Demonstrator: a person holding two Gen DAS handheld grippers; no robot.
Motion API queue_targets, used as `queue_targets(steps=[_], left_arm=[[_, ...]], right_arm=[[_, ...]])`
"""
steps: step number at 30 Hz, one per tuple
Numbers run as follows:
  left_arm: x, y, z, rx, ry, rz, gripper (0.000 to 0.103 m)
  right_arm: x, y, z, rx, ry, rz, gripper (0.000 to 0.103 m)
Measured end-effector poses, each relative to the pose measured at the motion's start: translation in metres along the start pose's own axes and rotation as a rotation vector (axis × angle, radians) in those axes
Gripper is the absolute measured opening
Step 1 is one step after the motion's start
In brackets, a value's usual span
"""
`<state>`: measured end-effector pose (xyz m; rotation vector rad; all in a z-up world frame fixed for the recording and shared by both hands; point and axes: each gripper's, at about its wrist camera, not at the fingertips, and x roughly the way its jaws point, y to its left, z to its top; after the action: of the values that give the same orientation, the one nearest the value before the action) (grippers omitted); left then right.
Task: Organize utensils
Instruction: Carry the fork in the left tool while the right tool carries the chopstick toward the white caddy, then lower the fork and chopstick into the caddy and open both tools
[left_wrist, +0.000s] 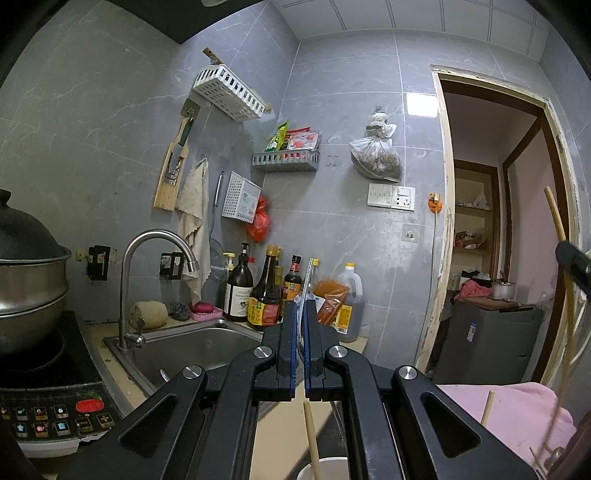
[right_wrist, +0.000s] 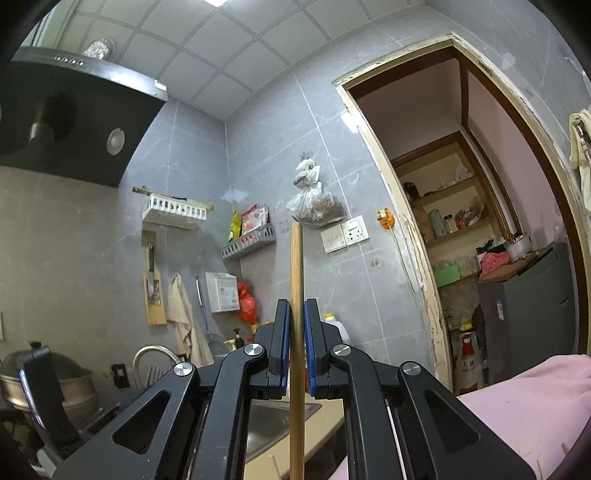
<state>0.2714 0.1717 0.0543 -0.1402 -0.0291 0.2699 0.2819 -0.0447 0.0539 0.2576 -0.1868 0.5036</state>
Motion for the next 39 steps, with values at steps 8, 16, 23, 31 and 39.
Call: queue_targets(steps=[8, 16, 23, 31, 39], left_arm=[[0.000, -0.003, -0.005, 0.013, 0.015, -0.012, 0.001], [0.000, -0.006, -0.014, 0.024, 0.077, -0.092, 0.002], [-0.008, -0.010, -0.029, 0.012, 0.147, -0.192, 0.002], [-0.020, -0.011, -0.029, -0.036, 0.173, -0.271, 0.008], [-0.037, -0.015, -0.013, -0.066, 0.169, -0.326, 0.027]], right_arm=[[0.000, -0.008, -0.009, 0.016, 0.037, -0.013, 0.006], [-0.007, -0.006, -0.020, -0.026, 0.113, 0.000, 0.006], [-0.015, -0.007, -0.037, -0.055, 0.195, -0.013, 0.007], [-0.028, -0.007, -0.036, -0.066, 0.227, -0.001, 0.025], [-0.050, -0.017, -0.020, -0.073, 0.199, -0.014, 0.046]])
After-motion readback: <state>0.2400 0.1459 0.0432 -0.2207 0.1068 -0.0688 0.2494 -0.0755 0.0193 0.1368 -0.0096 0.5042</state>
